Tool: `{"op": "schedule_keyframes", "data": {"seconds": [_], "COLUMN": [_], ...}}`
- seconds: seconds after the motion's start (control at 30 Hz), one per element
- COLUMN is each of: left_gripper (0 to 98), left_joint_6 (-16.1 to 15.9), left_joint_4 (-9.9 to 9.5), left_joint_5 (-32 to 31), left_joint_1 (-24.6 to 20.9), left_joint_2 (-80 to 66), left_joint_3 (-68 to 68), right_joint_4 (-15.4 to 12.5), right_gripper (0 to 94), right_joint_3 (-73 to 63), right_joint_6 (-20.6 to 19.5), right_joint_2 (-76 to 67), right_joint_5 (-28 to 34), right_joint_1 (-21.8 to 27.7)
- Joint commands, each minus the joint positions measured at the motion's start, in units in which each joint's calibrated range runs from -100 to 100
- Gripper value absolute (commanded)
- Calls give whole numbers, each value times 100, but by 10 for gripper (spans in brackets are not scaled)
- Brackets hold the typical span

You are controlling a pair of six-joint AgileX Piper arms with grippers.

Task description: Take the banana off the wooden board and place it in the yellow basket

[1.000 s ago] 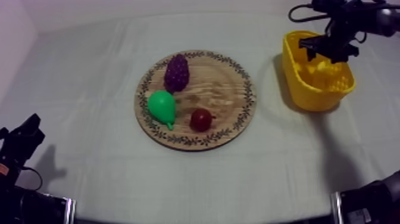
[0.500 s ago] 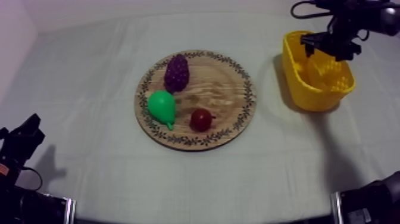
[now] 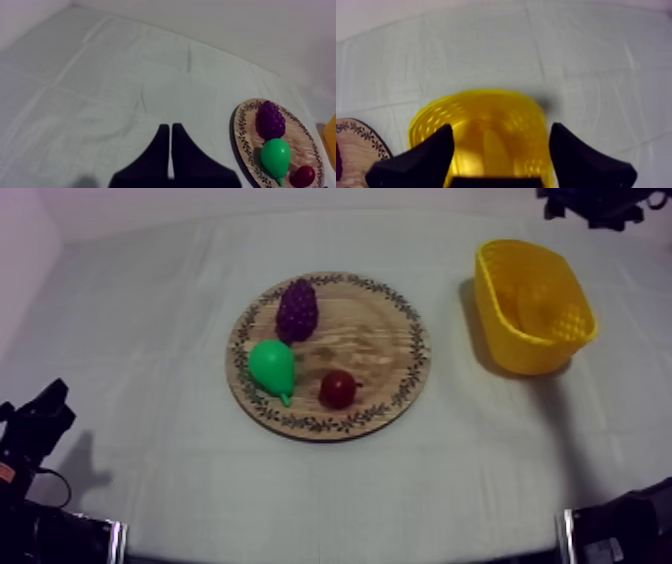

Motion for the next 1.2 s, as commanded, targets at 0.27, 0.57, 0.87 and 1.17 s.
{"op": "schedule_keyframes", "data": {"seconds": [0.27,0.57,0.87,1.17], "left_gripper": [1,1,1,1], "left_joint_6": [1,1,1,1], "left_joint_4": [-1,-1,-1,-1], "left_joint_5": [-2,-2,-2,-2], "left_joint_1": [-1,-1,-1,-1], "left_joint_2": [-3,-3,-3,-3], "left_joint_3": [3,3,3,3], "right_joint_4": [-162,-876,-1123,-1738], "right_gripper": [240,32,6,5], "right_joint_3": [1481,4265,6105,7012], "right_joint_6": [307,1004,1087,1516], "right_joint_2": [-2610,-5001,-6665,-7832], "right_joint_5": [-465,-1552,-1647,-1458], "right_joint_1": [-80,159,173,229]}}
